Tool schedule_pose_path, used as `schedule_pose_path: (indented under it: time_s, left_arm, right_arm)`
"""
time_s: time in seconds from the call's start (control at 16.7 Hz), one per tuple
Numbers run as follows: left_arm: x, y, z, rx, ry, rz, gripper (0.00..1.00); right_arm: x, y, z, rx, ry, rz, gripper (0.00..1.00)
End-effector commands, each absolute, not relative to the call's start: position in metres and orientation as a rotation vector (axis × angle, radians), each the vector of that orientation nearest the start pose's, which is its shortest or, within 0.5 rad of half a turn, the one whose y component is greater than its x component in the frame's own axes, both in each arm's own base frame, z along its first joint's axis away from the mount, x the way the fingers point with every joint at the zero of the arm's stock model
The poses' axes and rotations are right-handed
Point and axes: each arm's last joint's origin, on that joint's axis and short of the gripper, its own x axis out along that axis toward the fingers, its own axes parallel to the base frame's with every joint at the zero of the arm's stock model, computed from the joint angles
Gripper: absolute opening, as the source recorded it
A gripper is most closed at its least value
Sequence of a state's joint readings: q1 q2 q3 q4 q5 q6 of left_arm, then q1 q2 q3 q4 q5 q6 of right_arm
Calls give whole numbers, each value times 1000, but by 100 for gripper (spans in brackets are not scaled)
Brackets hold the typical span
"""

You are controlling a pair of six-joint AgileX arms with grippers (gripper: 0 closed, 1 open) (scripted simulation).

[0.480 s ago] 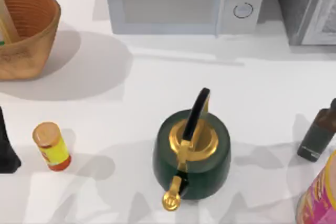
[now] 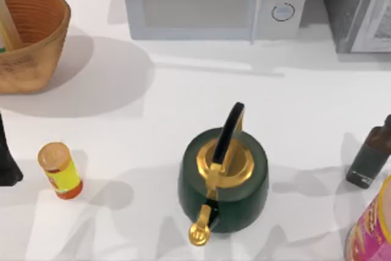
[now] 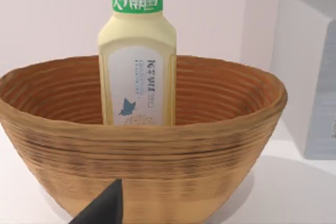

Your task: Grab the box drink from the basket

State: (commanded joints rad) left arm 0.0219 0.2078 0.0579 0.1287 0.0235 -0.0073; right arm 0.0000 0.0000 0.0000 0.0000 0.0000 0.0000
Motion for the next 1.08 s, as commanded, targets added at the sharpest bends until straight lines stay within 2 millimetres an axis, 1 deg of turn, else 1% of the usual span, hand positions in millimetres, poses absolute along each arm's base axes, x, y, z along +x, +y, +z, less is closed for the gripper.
schedule_pose_path:
  time_s: [0.18, 0.3, 0.48, 0.6, 0.72, 0.84, 0.96, 1.08]
  left_arm:
    - [135, 3, 194, -12, 13, -4, 100]
    - [153, 6, 206, -11, 5, -5, 100]
    - [188, 12, 218, -8, -4, -8, 100]
    - [215, 18, 219, -7, -9, -9, 100]
    - [243, 25, 214, -5, -12, -10, 100]
    - [270, 32, 203, -3, -14, -11, 100]
    - [293, 39, 188, -1, -13, -11, 100]
    - [311, 46, 170, 0, -9, -11, 100]
  right_arm:
    - [106, -1, 160, 0, 0, 0, 100]
    - [106, -1, 160, 0, 0, 0, 100]
    - [106, -1, 160, 0, 0, 0, 100]
    - [106, -1, 160, 0, 0, 0, 100]
    - [106, -1, 160, 0, 0, 0, 100]
    - [106, -1, 160, 0, 0, 0, 100]
    - [106, -1, 160, 0, 0, 0, 100]
    - [106, -1, 160, 0, 0, 0, 100]
